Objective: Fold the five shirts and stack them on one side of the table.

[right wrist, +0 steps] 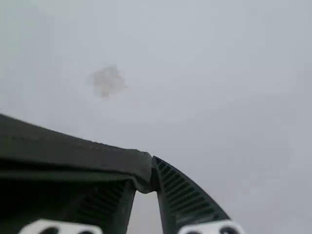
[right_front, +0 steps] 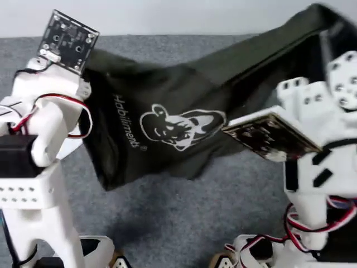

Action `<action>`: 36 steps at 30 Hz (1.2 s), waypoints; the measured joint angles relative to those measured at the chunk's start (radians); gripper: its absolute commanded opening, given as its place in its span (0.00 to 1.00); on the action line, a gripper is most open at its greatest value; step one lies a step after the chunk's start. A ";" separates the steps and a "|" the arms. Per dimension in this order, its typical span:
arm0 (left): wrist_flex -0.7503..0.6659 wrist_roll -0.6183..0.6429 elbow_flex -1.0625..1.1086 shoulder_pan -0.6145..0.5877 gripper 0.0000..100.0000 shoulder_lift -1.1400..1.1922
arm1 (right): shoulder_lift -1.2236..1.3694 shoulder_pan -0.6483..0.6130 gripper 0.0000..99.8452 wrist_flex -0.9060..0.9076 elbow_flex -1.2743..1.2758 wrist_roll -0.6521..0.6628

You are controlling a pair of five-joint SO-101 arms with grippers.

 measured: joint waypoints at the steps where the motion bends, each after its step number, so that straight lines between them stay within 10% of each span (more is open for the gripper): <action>1: 0.000 0.000 -0.028 0.000 0.02 0.000 | -0.003 0.026 0.01 -0.028 -0.002 0.000; 36: 0.044 -0.282 -0.230 0.005 0.02 -0.080 | 0.069 0.313 0.01 -0.299 -0.054 0.000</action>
